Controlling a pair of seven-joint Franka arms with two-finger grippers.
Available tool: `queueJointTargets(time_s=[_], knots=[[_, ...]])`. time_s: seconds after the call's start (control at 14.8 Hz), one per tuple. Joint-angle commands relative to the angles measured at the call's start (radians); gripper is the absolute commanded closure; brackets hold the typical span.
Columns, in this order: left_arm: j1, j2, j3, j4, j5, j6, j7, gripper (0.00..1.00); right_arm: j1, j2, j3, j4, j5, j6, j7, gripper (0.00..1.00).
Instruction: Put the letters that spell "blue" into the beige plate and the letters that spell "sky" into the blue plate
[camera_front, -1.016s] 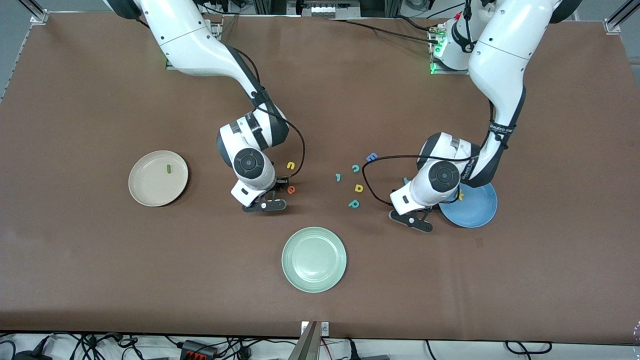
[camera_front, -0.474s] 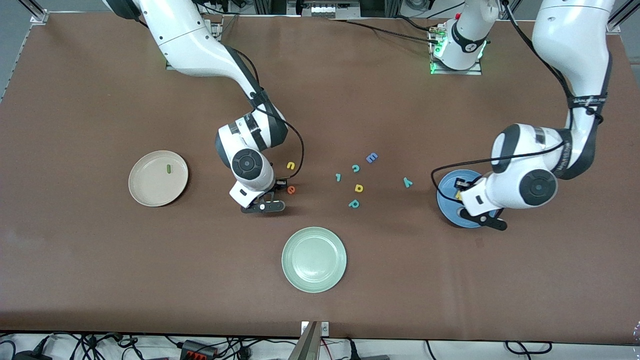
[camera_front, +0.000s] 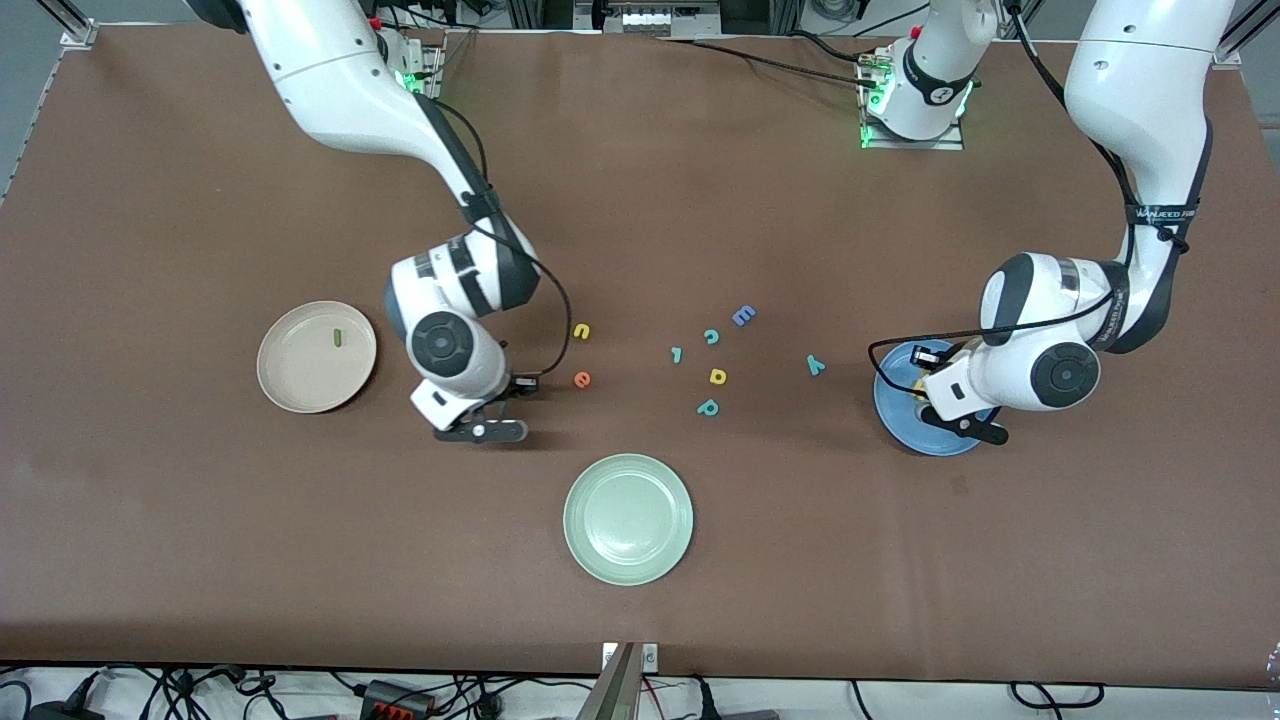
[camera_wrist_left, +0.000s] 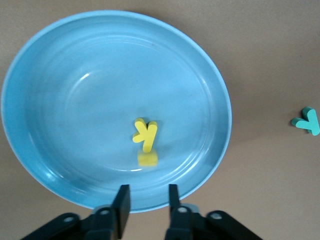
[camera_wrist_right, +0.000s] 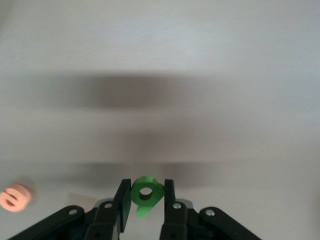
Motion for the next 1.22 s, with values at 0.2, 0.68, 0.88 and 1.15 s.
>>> queueJointTargets(time_s=[0.2, 0.68, 0.88, 1.15], knots=[[-0.010, -0.024, -0.041, -0.011, 0.001, 0.007, -0.071, 0.00, -0.165, -0.226, -0.049, -0.269, -0.018, -0.043, -0.336, 0.89], [-0.090, 0.011, -0.137, -0.074, 0.001, 0.198, -0.545, 0.00, -0.320, -0.289, -0.075, -0.430, -0.018, -0.031, -0.613, 0.89], [-0.110, 0.003, -0.137, -0.140, 0.001, 0.316, -0.680, 0.00, -0.363, -0.277, -0.081, -0.433, -0.026, -0.003, -0.699, 0.89], [-0.105, -0.003, -0.137, -0.270, 0.001, 0.544, -0.687, 0.00, -0.410, -0.213, -0.081, -0.433, -0.028, 0.100, -0.797, 0.88]])
